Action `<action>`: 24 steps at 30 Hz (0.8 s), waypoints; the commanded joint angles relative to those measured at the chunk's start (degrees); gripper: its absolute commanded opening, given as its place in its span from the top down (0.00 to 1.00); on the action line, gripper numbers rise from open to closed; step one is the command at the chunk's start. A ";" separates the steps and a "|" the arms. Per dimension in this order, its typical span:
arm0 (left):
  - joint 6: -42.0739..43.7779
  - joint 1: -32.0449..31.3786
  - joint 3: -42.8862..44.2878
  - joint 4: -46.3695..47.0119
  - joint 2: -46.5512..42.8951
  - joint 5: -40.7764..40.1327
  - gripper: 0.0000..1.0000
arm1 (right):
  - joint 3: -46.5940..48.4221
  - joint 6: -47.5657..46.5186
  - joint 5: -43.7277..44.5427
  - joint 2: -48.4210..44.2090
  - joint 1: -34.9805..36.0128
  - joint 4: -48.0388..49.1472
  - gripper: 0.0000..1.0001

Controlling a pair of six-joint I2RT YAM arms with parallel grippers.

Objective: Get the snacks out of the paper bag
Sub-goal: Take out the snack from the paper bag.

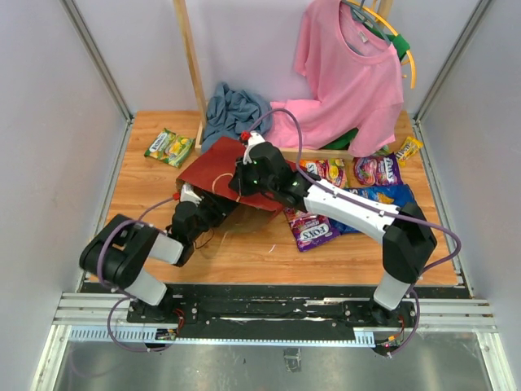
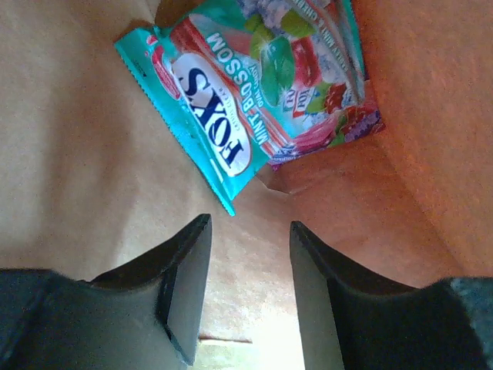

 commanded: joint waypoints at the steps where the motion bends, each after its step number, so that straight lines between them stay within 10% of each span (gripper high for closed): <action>1: -4.59 -2.15 1.20 15.10 10.41 -0.41 0.51 | -0.08 2.30 -5.41 -1.55 -1.91 3.12 0.99; 9: -15.45 -3.65 6.25 38.11 34.14 1.99 0.55 | 0.91 3.59 -8.25 -2.87 -4.66 4.04 0.99; 24: -8.84 -6.71 12.45 19.92 30.77 -8.62 0.55 | -0.12 3.13 -8.88 -5.25 -5.92 3.26 0.99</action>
